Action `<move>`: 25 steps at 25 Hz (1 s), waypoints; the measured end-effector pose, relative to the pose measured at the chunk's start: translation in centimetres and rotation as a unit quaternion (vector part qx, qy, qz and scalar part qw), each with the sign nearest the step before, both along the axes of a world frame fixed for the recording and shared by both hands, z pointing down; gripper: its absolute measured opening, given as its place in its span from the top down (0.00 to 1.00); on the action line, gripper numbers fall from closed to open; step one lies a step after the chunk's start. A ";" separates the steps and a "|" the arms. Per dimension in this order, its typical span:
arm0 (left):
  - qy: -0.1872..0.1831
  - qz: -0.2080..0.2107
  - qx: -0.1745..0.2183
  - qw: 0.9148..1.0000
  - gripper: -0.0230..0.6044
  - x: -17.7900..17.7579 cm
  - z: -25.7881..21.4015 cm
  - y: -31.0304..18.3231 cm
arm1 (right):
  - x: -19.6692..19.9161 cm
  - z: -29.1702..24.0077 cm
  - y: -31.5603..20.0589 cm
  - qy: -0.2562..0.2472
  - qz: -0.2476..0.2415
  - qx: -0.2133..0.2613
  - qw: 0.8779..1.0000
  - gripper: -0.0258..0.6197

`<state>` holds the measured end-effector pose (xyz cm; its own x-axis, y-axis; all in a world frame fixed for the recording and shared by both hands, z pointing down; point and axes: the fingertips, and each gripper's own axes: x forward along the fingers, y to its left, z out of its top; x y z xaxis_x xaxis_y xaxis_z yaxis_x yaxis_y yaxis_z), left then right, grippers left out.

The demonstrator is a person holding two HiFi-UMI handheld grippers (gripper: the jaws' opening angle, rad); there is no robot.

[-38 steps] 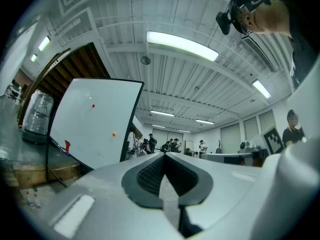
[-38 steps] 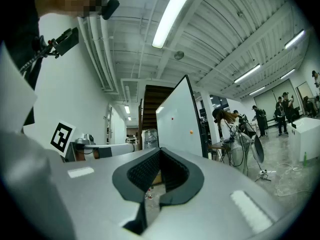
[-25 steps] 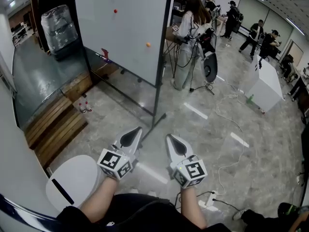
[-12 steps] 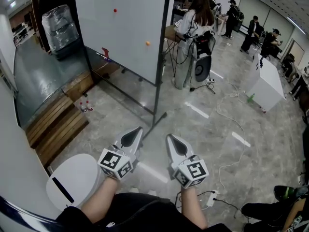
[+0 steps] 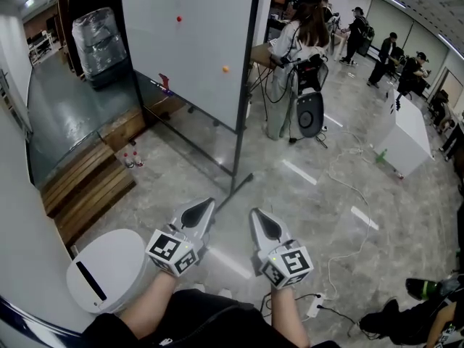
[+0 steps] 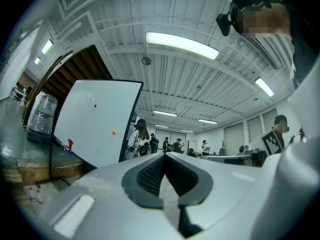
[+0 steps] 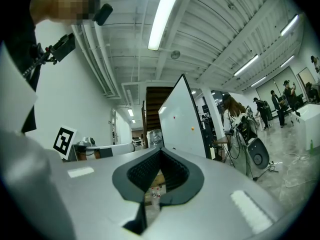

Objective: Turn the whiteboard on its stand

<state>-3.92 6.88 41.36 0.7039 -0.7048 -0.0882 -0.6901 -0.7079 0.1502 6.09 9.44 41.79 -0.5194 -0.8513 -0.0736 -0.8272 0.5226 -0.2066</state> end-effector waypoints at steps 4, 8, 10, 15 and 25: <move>0.000 -0.006 -0.002 1.000 0.96 1.0 0.2 0.7 | 1.2 0.0 0.6 -0.004 0.004 0.003 1.000 0.95; 0.002 -0.014 -0.007 1.000 0.96 1.1 0.9 1.2 | 1.7 0.6 1.3 -0.003 -0.001 -0.001 1.000 0.95; 0.002 -0.015 -0.008 1.000 0.96 1.5 1.0 1.4 | 2.2 0.7 1.5 -0.003 -0.003 -0.002 1.000 0.95; 0.006 -0.017 -0.010 1.000 0.96 1.8 1.0 1.1 | 3.1 1.3 1.1 -0.001 -0.003 -0.008 1.000 0.95; -0.007 -0.023 -0.008 1.000 0.96 1.1 1.3 -2.1 | 2.0 1.6 -2.1 0.005 -0.015 -0.009 1.000 0.95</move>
